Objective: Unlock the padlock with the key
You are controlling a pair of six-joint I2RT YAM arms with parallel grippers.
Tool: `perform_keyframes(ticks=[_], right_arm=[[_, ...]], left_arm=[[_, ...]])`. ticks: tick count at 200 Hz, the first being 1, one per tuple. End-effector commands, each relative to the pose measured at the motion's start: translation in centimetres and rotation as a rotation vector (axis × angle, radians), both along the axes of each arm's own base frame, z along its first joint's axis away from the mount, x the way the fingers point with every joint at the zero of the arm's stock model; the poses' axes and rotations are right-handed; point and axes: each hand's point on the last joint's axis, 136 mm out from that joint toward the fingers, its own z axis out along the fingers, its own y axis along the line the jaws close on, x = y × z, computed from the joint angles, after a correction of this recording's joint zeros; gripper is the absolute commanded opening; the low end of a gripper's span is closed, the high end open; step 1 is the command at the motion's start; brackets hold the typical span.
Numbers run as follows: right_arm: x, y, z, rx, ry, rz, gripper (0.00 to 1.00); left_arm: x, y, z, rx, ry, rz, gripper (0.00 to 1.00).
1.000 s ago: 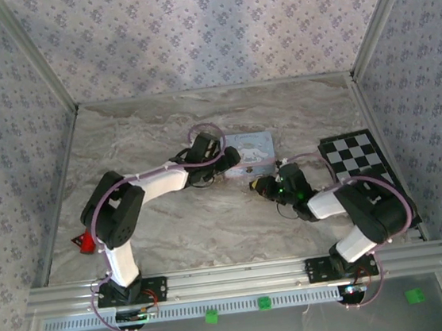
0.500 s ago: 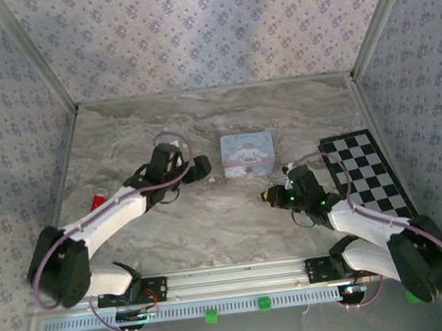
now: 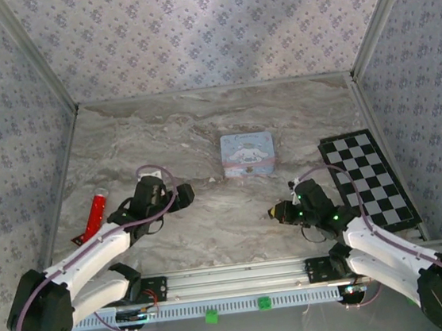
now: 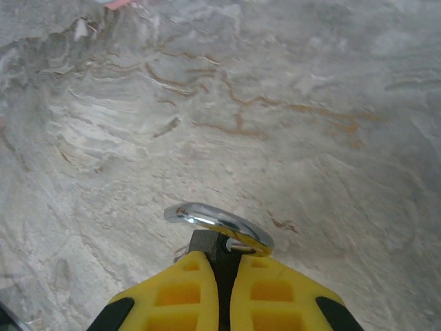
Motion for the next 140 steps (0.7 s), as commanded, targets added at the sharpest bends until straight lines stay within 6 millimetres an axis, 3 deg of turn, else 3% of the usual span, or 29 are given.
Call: perform_keyframes(ticks=[1,62,84,140], right_arm=[[0.1,-0.8,-0.7,-0.008,0.02,-0.053,0.02],[0.4,-2.0,-1.8,-0.047,0.049,-0.131,0.01],[0.2,-2.9,-1.9,-0.098,0.063,-0.13,0.09],[-0.1,-4.8,-2.0,-0.175,0.117,-0.165,0.41]], left_arm=[[0.5,-0.1,0.5,-0.005,-0.04,-0.007,1.0],[0.3,-0.2,1.5,-0.01,-0.07,-0.031,1.0],[0.2,0.1,2.1,0.002,-0.089,-0.03,1.0],[0.3,1.5,3.0,0.032,-0.144,0.018,1.0]])
